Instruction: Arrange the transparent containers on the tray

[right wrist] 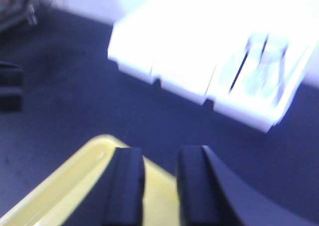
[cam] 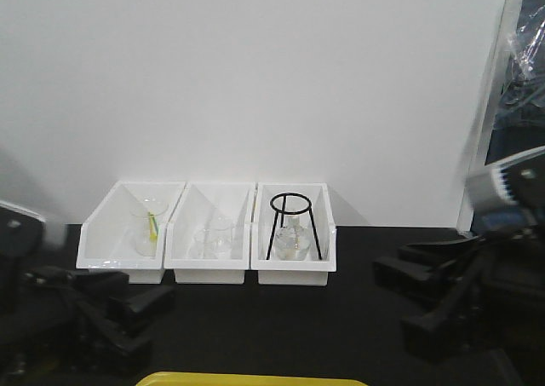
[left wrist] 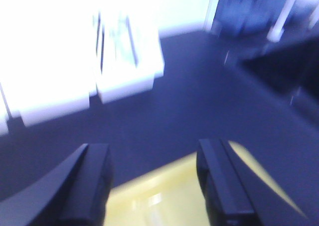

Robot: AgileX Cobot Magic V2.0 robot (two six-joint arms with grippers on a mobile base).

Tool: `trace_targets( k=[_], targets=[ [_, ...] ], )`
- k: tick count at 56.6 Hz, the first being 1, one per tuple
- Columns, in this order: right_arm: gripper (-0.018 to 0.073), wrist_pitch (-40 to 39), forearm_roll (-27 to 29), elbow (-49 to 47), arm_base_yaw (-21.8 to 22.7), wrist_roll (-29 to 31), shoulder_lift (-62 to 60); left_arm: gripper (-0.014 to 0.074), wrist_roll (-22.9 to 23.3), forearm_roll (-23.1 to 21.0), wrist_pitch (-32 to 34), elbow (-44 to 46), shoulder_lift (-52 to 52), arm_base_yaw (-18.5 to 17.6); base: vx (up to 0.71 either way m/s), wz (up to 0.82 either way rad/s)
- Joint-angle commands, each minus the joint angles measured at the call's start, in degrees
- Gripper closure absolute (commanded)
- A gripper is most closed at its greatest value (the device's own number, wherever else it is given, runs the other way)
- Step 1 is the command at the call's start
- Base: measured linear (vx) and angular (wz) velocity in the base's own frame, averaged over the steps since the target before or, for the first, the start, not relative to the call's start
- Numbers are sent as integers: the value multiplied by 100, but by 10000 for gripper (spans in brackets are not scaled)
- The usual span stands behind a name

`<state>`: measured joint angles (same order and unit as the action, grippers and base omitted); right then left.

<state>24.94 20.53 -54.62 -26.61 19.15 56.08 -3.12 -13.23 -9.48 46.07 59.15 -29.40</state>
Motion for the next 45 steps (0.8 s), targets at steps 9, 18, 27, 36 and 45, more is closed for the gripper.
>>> trace_targets(
  k=[9,18,27,36,45],
  targets=[
    [475,-168,-251,-180,24,-229,-728,324,-144,-16,253,159,-1206,-26,0,0],
    [499,-158,-256,-180,24,-245,-753,501,-144,-38,265,159,-1528,-26,0,0],
    [498,-158,-256,-180,24,-245,-745,595,-144,-38,258,159,-1541,-26,0,0],
    [499,-139,-256,-180,24,-245,-745,604,-144,-38,258,159,-1541,-26,0,0],
    [499,-140,-256,-180,17,-245,-745,604,-144,-38,258,159,-1541,-26,0,0]
  ],
)
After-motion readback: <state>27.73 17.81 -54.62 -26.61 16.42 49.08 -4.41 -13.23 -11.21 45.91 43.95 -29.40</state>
